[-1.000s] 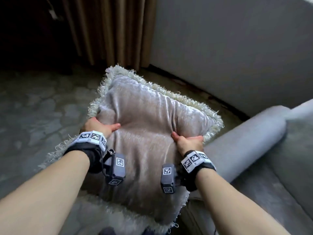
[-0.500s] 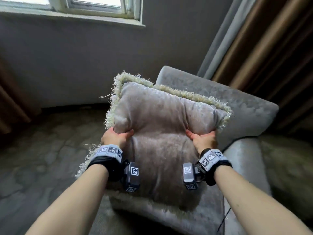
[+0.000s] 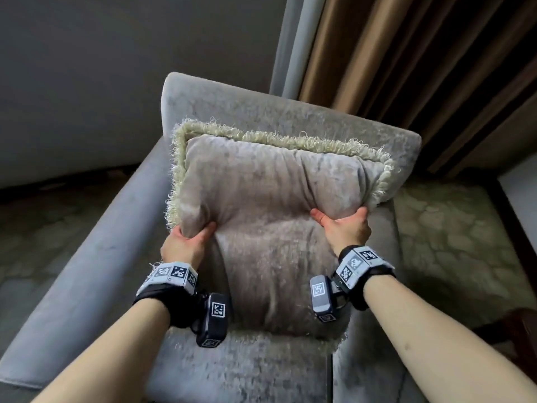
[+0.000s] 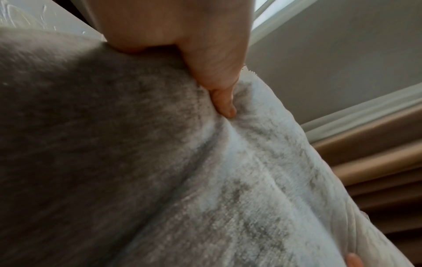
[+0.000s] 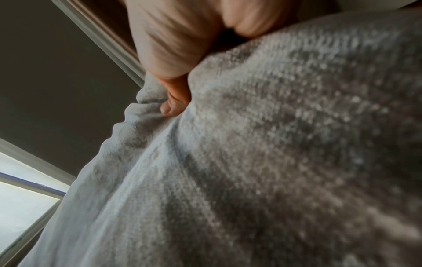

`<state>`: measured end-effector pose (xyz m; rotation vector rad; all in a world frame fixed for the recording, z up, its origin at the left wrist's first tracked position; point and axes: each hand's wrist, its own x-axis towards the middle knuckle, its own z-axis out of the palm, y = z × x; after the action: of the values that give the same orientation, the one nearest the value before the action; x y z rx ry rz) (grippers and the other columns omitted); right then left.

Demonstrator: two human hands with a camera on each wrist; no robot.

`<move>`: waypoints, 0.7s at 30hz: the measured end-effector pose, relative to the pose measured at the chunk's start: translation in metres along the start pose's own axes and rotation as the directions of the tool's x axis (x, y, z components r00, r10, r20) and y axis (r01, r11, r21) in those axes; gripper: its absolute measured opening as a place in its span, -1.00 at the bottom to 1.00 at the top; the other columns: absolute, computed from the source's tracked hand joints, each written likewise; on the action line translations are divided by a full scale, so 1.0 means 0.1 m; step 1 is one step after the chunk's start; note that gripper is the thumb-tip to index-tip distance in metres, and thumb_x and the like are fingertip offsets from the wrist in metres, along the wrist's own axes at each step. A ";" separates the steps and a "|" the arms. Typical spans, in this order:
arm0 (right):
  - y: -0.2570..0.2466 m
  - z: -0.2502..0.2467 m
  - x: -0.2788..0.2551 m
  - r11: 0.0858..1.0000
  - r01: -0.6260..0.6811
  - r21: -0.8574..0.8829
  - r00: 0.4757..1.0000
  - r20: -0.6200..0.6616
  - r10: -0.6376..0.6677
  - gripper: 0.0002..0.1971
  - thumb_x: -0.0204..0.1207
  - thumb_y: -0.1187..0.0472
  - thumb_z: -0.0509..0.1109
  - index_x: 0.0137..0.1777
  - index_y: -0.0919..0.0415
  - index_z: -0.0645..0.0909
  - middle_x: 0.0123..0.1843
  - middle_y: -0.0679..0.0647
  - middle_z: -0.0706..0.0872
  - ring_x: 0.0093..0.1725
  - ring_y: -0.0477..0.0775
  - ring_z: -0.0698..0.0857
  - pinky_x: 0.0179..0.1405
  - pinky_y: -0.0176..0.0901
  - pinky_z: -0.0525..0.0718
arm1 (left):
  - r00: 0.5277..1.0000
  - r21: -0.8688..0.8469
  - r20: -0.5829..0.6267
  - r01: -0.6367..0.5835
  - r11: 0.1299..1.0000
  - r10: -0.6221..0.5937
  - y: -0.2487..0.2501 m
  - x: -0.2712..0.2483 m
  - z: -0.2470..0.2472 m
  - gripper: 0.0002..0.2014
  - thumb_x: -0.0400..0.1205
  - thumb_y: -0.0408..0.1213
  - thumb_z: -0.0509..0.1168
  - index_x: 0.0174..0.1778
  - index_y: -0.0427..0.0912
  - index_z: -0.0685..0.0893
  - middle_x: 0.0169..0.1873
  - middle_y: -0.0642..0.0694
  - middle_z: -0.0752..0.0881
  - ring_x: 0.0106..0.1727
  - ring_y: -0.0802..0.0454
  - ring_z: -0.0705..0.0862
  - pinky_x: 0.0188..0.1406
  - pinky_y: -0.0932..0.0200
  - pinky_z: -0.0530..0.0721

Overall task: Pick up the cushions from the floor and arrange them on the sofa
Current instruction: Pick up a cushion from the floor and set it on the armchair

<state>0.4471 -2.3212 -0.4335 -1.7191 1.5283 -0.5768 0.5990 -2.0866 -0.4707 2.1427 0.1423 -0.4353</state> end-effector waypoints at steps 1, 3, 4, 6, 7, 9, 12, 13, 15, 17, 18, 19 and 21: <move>0.09 0.11 0.12 1.000 0.001 0.018 1.000 -0.017 -0.001 0.02 0.11 -0.18 0.74 0.42 0.33 0.33 0.43 0.36 0.58 0.44 0.36 0.55 0.37 0.03 0.52 | 1.000 0.031 -0.019 -0.009 0.999 0.009 -0.04 0.14 0.12 -0.39 0.44 0.16 0.49 0.23 -0.24 0.68 0.18 -0.33 0.74 0.27 -0.31 0.66 0.24 -0.01 0.56; 0.31 0.38 0.37 0.999 -0.002 0.035 1.000 -0.031 0.003 0.04 0.13 -0.20 0.71 0.45 0.31 0.28 0.45 0.33 0.53 0.45 0.35 0.51 0.40 0.09 0.49 | 0.998 0.124 -0.066 0.005 0.992 0.003 -0.17 0.47 0.37 -0.30 0.44 0.23 0.43 0.26 -0.30 0.60 0.23 -0.40 0.66 0.32 -0.38 0.59 0.30 -0.15 0.52; 0.44 0.54 0.47 0.999 -0.024 0.025 1.000 -0.008 0.024 0.05 0.16 -0.21 0.69 0.49 0.28 0.22 0.47 0.32 0.49 0.46 0.35 0.48 0.41 0.12 0.47 | 0.997 0.182 -0.080 0.025 0.983 -0.011 -0.25 0.64 0.50 -0.26 0.47 0.24 0.40 0.30 -0.35 0.55 0.27 -0.42 0.61 0.37 -0.40 0.54 0.34 -0.19 0.48; 0.75 0.88 0.61 0.998 -0.054 -0.034 0.996 0.063 0.057 0.11 0.17 -0.26 0.65 0.55 0.10 0.06 0.53 0.27 0.36 0.48 0.36 0.43 0.44 0.19 0.45 | 0.997 0.252 -0.068 0.044 0.967 -0.028 -0.45 0.93 0.77 -0.25 0.54 0.19 0.36 0.43 -0.38 0.46 0.39 -0.44 0.51 0.48 -0.37 0.43 0.46 -0.14 0.36; 0.90 1.06 0.63 0.997 -0.042 -0.068 0.995 0.093 0.048 0.13 0.16 -0.28 0.64 0.57 -0.02 -0.01 0.57 0.24 0.29 0.51 0.37 0.38 0.47 0.22 0.42 | 0.999 0.246 -0.036 0.019 0.969 -0.010 -0.53 1.04 0.89 -0.25 0.57 0.13 0.36 0.52 -0.34 0.39 0.46 -0.44 0.44 0.54 -0.32 0.36 0.51 -0.09 0.30; 1.11 1.36 0.59 0.992 0.020 -0.128 0.987 0.160 0.000 0.16 0.19 -0.25 0.63 0.63 -0.07 -0.07 0.65 0.18 0.18 0.58 0.31 0.30 0.53 0.21 0.34 | 0.995 0.227 0.078 -0.073 0.971 0.057 -0.61 1.18 1.11 -0.22 0.60 0.03 0.36 0.64 -0.23 0.22 0.56 -0.39 0.32 0.61 -0.23 0.27 0.59 0.00 0.20; 1.19 1.67 0.40 0.987 0.083 -0.138 0.971 0.236 -0.049 0.11 0.28 -0.20 0.61 0.68 -0.04 -0.03 0.68 0.14 0.13 0.64 0.19 0.21 0.60 0.16 0.23 | 0.955 0.243 0.258 -0.212 0.947 0.148 -0.52 1.24 1.34 -0.25 0.64 -0.03 0.33 0.69 -0.16 0.16 0.61 -0.29 0.28 0.63 -0.16 0.27 0.59 0.07 0.19; 1.17 1.73 0.35 0.990 0.087 -0.110 0.967 0.247 -0.057 0.10 0.29 -0.21 0.60 0.68 -0.06 -0.03 0.68 0.12 0.12 0.65 0.18 0.19 0.60 0.21 0.24 | 0.939 0.238 0.302 -0.240 0.941 0.164 -0.45 1.24 1.38 -0.27 0.65 -0.04 0.32 0.69 -0.13 0.17 0.61 -0.28 0.29 0.62 -0.15 0.29 0.59 0.06 0.21; 1.04 1.80 0.31 0.991 0.100 -0.089 0.967 0.243 -0.076 0.03 0.34 -0.21 0.56 0.68 -0.11 -0.01 0.69 0.08 0.11 0.68 0.14 0.15 0.59 0.24 0.27 | 0.907 0.227 0.369 -0.300 0.926 0.204 -0.30 1.26 1.42 -0.31 0.67 -0.04 0.29 0.69 -0.09 0.18 0.60 -0.26 0.30 0.62 -0.14 0.29 0.63 0.02 0.21; 0.88 1.78 0.34 0.975 0.156 -0.157 0.965 0.236 -0.116 -0.09 0.44 -0.21 0.47 0.69 -0.15 0.03 0.73 0.07 0.08 0.71 0.12 0.08 0.65 0.18 0.16 | 0.879 0.234 0.388 -0.384 0.893 0.276 -0.16 1.29 1.42 -0.36 0.69 -0.04 0.26 0.67 -0.09 0.22 0.61 -0.22 0.31 0.63 -0.12 0.29 0.64 0.00 0.22; 0.75 1.76 0.38 0.962 0.189 -0.195 0.963 0.228 -0.143 -0.15 0.50 -0.20 0.42 0.70 -0.17 0.04 0.75 0.04 0.05 0.72 0.09 0.05 0.66 0.14 0.10 | 0.861 0.241 0.391 -0.436 0.867 0.324 -0.07 1.34 1.41 -0.38 0.70 -0.04 0.24 0.67 -0.09 0.25 0.61 -0.21 0.32 0.63 -0.11 0.29 0.64 -0.01 0.22; 0.61 1.74 0.41 0.946 0.239 -0.219 0.959 0.205 -0.195 -0.21 0.55 -0.17 0.37 0.70 -0.16 0.07 0.76 0.01 0.04 0.72 0.06 0.04 0.66 0.10 0.09 | 0.844 0.244 0.384 -0.484 0.840 0.375 0.03 1.38 1.41 -0.40 0.70 -0.03 0.22 0.66 -0.08 0.26 0.62 -0.19 0.32 0.64 -0.11 0.28 0.64 -0.01 0.22; 0.36 1.74 0.48 0.891 0.384 -0.243 0.923 0.105 -0.369 -0.33 0.62 -0.09 0.31 0.69 -0.11 0.18 0.75 0.02 0.10 0.72 0.06 0.11 0.62 0.10 0.16 | 0.805 0.244 0.354 -0.570 0.785 0.475 0.23 1.47 1.42 -0.42 0.71 0.00 0.19 0.65 -0.04 0.28 0.64 -0.15 0.29 0.66 -0.07 0.23 0.64 0.03 0.17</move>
<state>0.5640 -2.3273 -0.5762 -2.2428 1.2773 -0.5314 0.7060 -2.2247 -0.5800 2.3027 -0.7376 -0.4363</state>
